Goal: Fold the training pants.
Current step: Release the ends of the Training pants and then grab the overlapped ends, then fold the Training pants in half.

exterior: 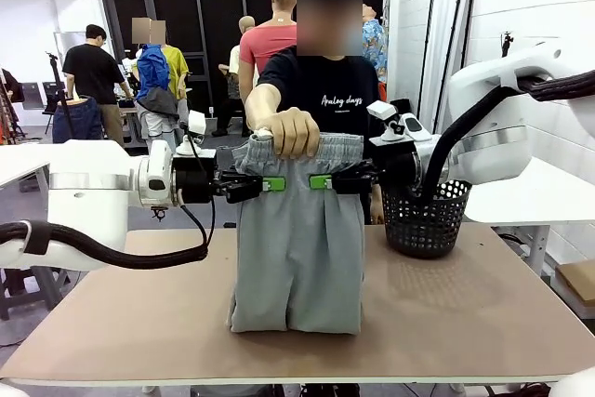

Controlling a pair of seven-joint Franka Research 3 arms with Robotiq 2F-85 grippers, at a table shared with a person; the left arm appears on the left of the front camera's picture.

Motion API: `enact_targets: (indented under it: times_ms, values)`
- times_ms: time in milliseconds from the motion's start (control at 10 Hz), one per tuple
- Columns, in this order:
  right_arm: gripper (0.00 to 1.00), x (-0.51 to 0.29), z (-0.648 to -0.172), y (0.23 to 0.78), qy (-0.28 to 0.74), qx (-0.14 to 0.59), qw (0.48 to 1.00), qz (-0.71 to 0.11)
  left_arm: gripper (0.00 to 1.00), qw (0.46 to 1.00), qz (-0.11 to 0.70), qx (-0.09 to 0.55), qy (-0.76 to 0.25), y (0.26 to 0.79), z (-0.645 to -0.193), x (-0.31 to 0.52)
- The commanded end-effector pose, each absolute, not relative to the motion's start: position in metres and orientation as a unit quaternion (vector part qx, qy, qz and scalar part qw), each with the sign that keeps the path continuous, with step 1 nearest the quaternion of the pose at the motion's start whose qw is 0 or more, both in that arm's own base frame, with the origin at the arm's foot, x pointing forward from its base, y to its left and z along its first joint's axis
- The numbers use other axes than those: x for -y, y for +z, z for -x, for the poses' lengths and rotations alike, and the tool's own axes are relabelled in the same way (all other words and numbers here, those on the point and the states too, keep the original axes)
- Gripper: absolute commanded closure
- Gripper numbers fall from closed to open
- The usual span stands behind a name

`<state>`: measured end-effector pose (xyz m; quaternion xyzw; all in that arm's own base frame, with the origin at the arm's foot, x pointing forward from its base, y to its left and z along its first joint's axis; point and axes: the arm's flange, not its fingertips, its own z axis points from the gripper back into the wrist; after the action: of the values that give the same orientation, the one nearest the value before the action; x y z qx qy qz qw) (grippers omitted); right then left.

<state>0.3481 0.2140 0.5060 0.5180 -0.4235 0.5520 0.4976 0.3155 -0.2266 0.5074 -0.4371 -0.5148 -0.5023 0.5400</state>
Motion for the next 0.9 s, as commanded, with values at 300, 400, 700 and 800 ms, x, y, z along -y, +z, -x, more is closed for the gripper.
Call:
enact_targets:
  times_ms: [300, 400, 700, 800]
  values:
    - [1.0, -0.215, -0.349, 0.507, 0.557, 0.42, 0.497, -0.516, 1.0, 0.537, 0.445, 0.512, -0.502, 0.506, -0.317, 0.228]
    - [1.0, -0.215, -0.349, 0.507, 0.557, 0.42, 0.497, -0.516, 1.0, 0.537, 0.445, 0.512, -0.502, 0.506, -0.317, 0.228]
    - [1.0, -0.215, -0.349, 0.507, 0.557, 0.42, 0.497, -0.516, 1.0, 0.537, 0.445, 0.512, -0.502, 0.506, -0.317, 0.228]
    - [1.0, -0.215, -0.349, 0.507, 0.557, 0.42, 0.497, -0.516, 1.0, 0.537, 0.445, 0.512, -0.502, 0.506, -0.317, 0.228]
